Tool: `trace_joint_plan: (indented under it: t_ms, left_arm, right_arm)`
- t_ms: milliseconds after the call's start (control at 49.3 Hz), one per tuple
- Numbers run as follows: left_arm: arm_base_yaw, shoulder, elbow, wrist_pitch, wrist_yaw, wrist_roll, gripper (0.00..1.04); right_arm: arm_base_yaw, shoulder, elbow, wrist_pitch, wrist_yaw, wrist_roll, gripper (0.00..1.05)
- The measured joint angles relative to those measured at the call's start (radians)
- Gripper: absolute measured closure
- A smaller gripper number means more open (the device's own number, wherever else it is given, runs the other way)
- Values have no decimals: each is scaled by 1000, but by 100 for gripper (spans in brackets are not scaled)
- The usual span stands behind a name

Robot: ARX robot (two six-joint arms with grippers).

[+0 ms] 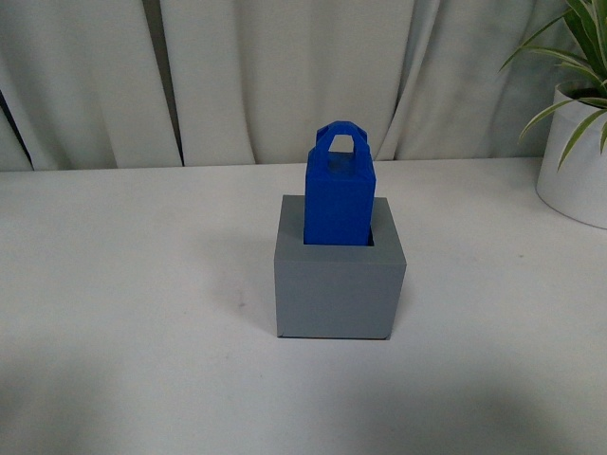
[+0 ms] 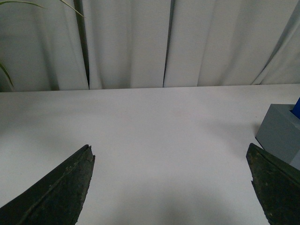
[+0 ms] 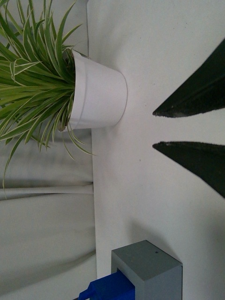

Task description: Insert blue part into gray base

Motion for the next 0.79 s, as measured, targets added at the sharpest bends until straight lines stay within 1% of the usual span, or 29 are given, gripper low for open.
trace_joint_plan:
  t_ms: [20,81,142,203,223,284,365,467,507,548,791]
  left_arm:
    - [0,0,0,0,0,0,6]
    - [0,0,0,0,0,0,6]
    - [0,0,0,0,0,0,6]
    - [0,0,0,0,0,0,6]
    - [0,0,0,0,0,0,6]
    - [0,0,0,0,0,0,6]
    - [0,0,0,0,0,0,6]
    - [0,0,0,0,0,0,6]
    - [0,0,0,0,0,0,6]
    - [0,0,0,0,0,0,6]
    - [0,0,0,0,0,0,6]
  right_arm:
    - [0,0,0,0,0,0,84]
    - [0,0,0,0,0,0,73]
    - [0,0,0,0,0,0,59]
    - [0,0,0,0,0,0,48]
    - [0,0,0,0,0,0,46]
    - [0,0,0,0,0,0,36]
    - [0,0,0,0,0,0,25]
    - [0,0,0,0,0,1,7]
    - [0,0,0,0,0,2,5]
    - [0,0,0,0,0,2,8]
    - [0,0,0,0,0,2,7]
